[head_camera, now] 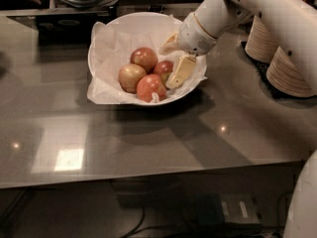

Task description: Pick apple from white bowl

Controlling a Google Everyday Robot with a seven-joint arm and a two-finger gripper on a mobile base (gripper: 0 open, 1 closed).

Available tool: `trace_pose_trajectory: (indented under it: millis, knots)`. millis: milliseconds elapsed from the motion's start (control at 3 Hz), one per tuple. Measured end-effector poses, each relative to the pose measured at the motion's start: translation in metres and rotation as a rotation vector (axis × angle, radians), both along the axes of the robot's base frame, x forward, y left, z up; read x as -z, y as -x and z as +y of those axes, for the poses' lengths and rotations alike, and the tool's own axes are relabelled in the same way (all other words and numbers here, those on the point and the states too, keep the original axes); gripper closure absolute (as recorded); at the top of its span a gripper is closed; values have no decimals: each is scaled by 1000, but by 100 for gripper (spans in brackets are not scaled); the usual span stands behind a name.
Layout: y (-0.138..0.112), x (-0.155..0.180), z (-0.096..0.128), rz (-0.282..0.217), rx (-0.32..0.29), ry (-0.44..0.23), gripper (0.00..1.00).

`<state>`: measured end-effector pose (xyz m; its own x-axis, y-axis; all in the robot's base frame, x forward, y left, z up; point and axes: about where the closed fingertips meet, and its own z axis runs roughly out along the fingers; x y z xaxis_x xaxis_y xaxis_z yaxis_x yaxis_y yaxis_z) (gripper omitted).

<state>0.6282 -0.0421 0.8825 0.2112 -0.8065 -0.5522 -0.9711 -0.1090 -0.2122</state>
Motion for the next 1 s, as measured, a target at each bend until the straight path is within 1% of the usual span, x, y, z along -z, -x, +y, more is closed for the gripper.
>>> trace_pose_trajectory:
  millis: [667,1000]
  knots:
    - [-6,12,4,16,-14,13,29]
    - [-7,16,5,23,-12,15,48]
